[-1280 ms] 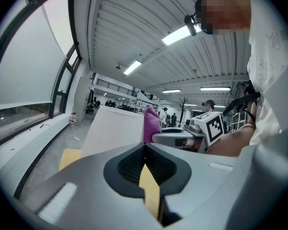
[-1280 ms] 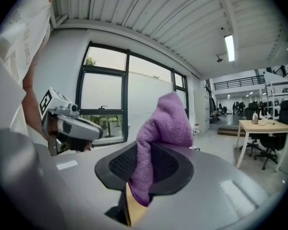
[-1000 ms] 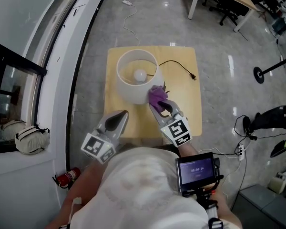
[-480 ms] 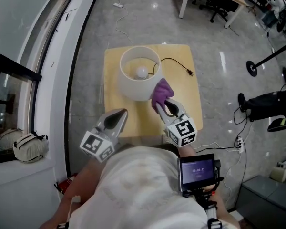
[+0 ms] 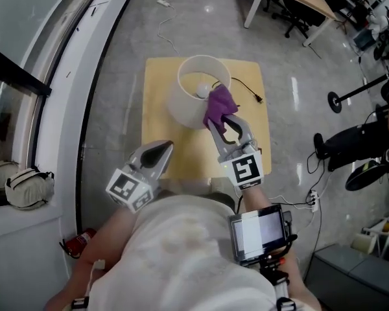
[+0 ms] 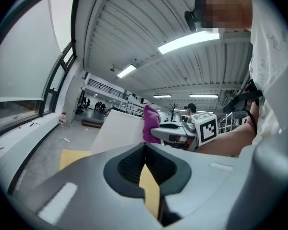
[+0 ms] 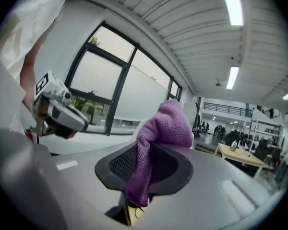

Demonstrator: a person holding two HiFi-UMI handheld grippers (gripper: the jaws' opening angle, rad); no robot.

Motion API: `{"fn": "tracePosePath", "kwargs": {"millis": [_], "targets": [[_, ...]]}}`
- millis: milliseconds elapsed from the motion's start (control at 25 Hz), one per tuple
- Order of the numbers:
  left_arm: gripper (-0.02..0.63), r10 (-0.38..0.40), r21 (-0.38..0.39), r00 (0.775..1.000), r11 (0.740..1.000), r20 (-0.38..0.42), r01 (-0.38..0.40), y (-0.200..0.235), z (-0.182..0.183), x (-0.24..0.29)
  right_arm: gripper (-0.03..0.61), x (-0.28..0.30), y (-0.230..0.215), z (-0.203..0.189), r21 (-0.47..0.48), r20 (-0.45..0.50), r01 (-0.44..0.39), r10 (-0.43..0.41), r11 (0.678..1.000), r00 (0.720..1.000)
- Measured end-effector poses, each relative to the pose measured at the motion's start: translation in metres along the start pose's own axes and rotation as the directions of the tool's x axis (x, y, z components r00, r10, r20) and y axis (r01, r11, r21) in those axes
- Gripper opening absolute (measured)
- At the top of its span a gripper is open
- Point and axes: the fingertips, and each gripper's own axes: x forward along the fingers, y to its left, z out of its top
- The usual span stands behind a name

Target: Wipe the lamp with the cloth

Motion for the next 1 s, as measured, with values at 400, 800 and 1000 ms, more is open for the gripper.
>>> {"fn": "tracePosePath", "kwargs": {"millis": [400,800,1000], "targets": [[0.0,0.064,-0.037,0.997,0.997,0.031,-0.063,0.017,-0.006,-0.023,0.084,0.021,0.064,-0.094,-0.145,-0.339,-0.215,0.156,0.966,0.928],[0.0,0.107,-0.047,0.993,0.993,0.058,-0.104,0.042,-0.005,-0.048,0.083,0.024,0.074,-0.003,-0.316,-0.206,-0.155,0.092,0.936,0.974],[0.0,0.118,-0.061,0.99,0.992,0.082,-0.113,0.053,-0.007,-0.057,0.083,0.022,0.043,0.07,-0.454,-0.117,0.009,-0.07,0.891,0.991]]}}
